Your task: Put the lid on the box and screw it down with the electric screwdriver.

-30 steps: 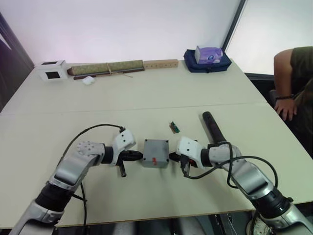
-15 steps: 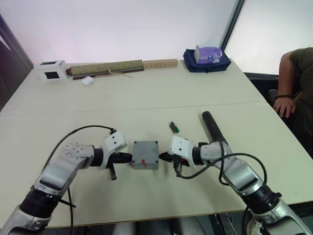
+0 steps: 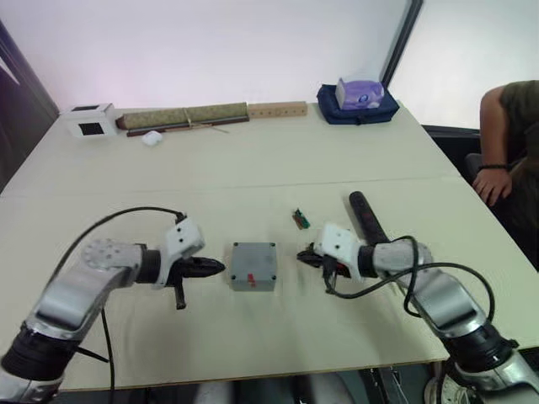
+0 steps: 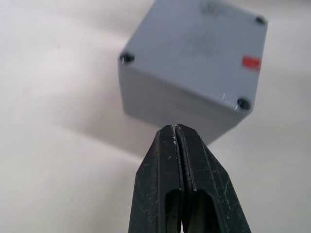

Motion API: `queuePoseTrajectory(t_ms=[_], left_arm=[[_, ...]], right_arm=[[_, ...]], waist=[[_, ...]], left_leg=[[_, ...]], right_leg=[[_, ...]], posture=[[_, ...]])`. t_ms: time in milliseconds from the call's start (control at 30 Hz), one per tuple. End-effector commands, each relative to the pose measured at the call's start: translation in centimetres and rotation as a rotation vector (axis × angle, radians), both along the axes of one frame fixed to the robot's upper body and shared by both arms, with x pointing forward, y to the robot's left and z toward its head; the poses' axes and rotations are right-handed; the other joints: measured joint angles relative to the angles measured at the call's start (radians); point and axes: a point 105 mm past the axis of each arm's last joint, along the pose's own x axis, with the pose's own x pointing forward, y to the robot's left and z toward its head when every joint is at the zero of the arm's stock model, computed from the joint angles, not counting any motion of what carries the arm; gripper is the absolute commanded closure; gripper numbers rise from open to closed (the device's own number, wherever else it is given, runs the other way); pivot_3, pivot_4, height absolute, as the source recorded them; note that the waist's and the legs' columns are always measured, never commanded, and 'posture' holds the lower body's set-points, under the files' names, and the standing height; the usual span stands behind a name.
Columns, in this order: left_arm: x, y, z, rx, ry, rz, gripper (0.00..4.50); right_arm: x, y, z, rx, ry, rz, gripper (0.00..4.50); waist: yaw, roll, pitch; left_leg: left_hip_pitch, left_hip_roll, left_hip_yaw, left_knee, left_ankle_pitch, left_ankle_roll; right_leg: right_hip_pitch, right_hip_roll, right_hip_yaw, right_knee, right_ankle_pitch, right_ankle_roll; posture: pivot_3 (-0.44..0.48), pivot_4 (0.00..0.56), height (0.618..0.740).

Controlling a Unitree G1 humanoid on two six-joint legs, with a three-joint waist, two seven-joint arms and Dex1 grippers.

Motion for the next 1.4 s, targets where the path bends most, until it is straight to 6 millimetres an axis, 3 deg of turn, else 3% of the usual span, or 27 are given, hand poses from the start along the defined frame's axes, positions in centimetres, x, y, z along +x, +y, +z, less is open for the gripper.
queuePoseTrajectory(t_ms=[33,200,267,533,733,867,1067,1100,1233,1400], left_arm=[[-0.6,-0.3,4.9,-0.081,-0.102,-0.067,4.50],[-0.4,-1.2,6.2,-0.110,-0.128,-0.111,4.50],[-0.3,-1.4,6.3,-0.111,-0.134,-0.122,4.50],[-0.1,-2.1,6.4,-0.112,-0.139,-0.141,4.50],[-0.1,-2.3,6.4,-0.108,-0.143,-0.136,4.50],[-0.2,-2.3,6.4,-0.105,-0.143,-0.133,4.50],[-0.2,-2.3,6.4,-0.102,-0.146,-0.129,4.50],[-0.2,-2.3,6.4,-0.102,-0.146,-0.129,4.50],[-0.1,-2.4,6.4,-0.102,-0.151,-0.128,4.50],[0.0,-2.4,6.2,-0.102,-0.148,-0.126,4.50]], right_arm=[[-0.5,-2.4,1.8,0.086,0.004,-0.184,3.32],[-0.5,-3.1,0.6,0.169,0.111,-0.326,1.27],[-0.2,-3.1,0.3,0.207,0.128,-0.362,0.70],[1.2,-3.2,0.0,0.289,0.163,-0.469,0.70],[1.2,-3.1,-0.6,0.290,0.192,-0.477,0.70],[1.0,-3.0,-0.8,0.286,0.202,-0.471,1.64],[0.8,-2.9,-1.1,0.266,0.217,-0.461,4.23],[0.8,-2.9,-1.1,0.264,0.219,-0.460,4.47],[0.6,-2.9,-1.0,0.258,0.222,-0.453,4.47],[1.0,-2.9,1.7,0.295,0.161,-0.443,4.47]], waist=[[0.003,-0.001,0.001],[-0.003,-0.001,0.001],[-0.006,0.000,0.001],[-0.003,0.000,0.002],[-0.003,0.000,0.002],[-0.003,0.000,0.002],[-0.003,0.000,0.002],[-0.003,0.000,0.002],[-0.003,0.000,0.002],[-0.003,0.001,0.003]], left_leg=[[-0.001,0.000,-0.001,-0.001,0.000,0.000],[0.000,-0.001,0.000,0.000,0.000,0.000],[0.000,0.000,0.001,0.000,0.000,0.000],[0.000,0.000,0.001,-0.002,0.000,0.000],[0.000,0.000,0.000,-0.002,0.000,0.000],[0.000,0.000,0.000,-0.002,0.000,0.000],[0.000,0.000,0.000,-0.002,0.000,0.000],[0.000,0.000,0.000,-0.002,0.000,0.000],[0.000,0.000,0.000,-0.002,0.000,0.000],[0.000,0.000,0.001,-0.002,0.000,0.000]], right_leg=[[-0.001,0.000,-0.001,0.000,0.000,0.000],[0.001,-0.001,0.000,-0.001,0.000,0.000],[0.000,0.000,0.001,-0.001,0.000,0.000],[-0.001,0.000,0.001,-0.001,0.000,0.000],[-0.001,0.001,0.001,-0.001,0.000,0.000],[-0.001,0.001,0.001,-0.001,0.000,0.000],[-0.001,0.001,0.001,-0.001,0.000,0.000],[-0.001,0.001,0.001,-0.001,0.000,0.000],[-0.001,0.001,0.001,-0.001,0.000,0.000],[-0.001,0.001,0.001,-0.001,0.000,0.000]], posture=[[0.000,0.150,0.740],[0.000,0.150,0.740],[0.000,0.150,0.740],[0.000,0.150,0.740],[0.000,0.150,0.740],[0.000,0.150,0.740],[0.000,0.150,0.740],[0.000,0.150,0.740],[0.000,0.150,0.740],[0.000,0.150,0.740]])
